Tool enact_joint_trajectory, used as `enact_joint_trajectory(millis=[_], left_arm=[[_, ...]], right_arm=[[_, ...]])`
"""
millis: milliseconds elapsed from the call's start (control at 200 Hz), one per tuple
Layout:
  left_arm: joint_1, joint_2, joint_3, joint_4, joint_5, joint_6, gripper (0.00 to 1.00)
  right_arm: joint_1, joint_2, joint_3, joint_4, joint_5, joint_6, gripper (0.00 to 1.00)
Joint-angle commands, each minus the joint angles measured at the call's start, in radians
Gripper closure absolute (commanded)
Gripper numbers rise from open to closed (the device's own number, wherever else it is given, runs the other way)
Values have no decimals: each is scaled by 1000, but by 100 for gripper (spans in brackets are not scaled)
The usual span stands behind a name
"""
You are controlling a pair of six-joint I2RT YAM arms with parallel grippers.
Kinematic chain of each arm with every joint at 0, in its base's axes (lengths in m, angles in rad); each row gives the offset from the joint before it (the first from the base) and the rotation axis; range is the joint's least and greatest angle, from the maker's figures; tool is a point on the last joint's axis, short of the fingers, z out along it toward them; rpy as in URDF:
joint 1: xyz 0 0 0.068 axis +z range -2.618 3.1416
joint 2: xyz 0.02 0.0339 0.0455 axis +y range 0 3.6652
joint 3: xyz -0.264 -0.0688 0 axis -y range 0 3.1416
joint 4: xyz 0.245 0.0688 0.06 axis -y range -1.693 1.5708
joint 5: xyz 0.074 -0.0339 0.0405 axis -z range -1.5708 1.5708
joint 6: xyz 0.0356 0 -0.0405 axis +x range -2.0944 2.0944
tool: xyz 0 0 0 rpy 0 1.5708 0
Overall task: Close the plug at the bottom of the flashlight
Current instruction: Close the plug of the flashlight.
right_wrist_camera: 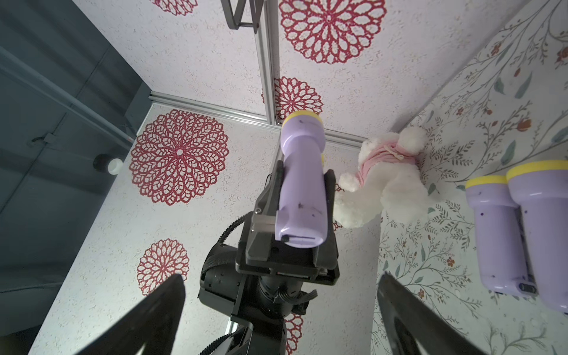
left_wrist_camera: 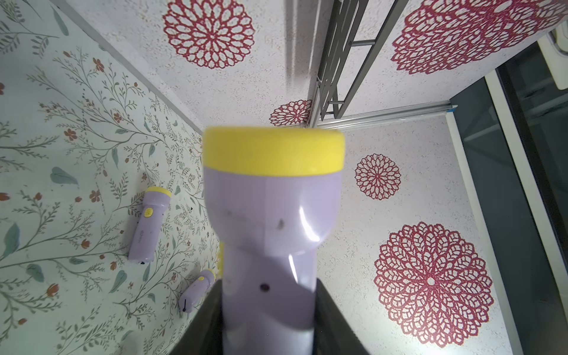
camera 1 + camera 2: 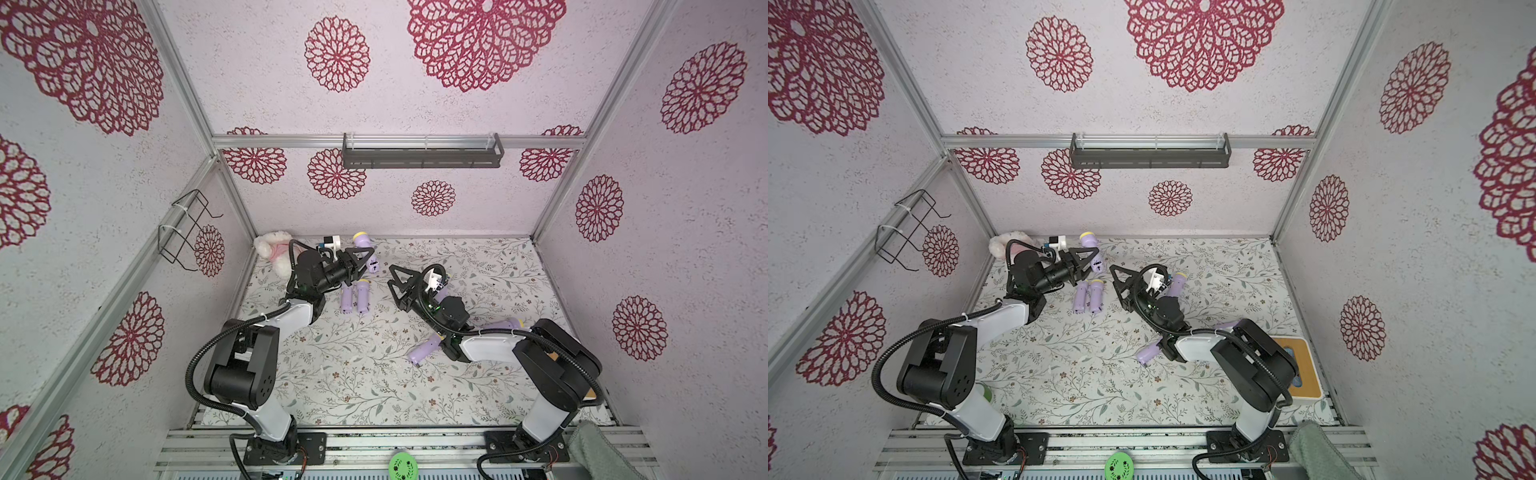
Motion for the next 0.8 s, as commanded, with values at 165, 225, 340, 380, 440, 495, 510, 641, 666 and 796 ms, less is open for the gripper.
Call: enact_joint_trajectory(millis=[165, 225, 340, 380, 440, 495, 510, 641, 666, 796], left_arm=[[8, 34, -9, 123, -4, -71, 100], [8, 35, -9, 125, -4, -71, 100], [8, 35, -10, 121, -7, -68, 100], [8, 36, -10, 122, -6, -69, 100], [8, 37, -9, 122, -7, -70, 100], [8, 38, -10, 119, -6, -70, 100], [8, 38, -10, 119, -6, -70, 100], [8, 39, -10, 116, -8, -70, 100], [7, 40, -11, 117, -8, -71, 100], [7, 40, -10, 115, -8, -71, 100]], right_arm=[[16, 81, 91, 140, 30, 54, 14], [17, 98, 105, 146, 33, 59, 18], [22, 122, 131, 136, 32, 61, 24], [22, 128, 138, 130, 31, 60, 25], [23, 138, 149, 130, 31, 62, 29], [24, 150, 155, 137, 31, 65, 31], [25, 152, 157, 138, 31, 67, 33], [26, 168, 174, 138, 31, 67, 39], [26, 171, 177, 136, 30, 66, 40], [28, 182, 188, 131, 33, 61, 45]])
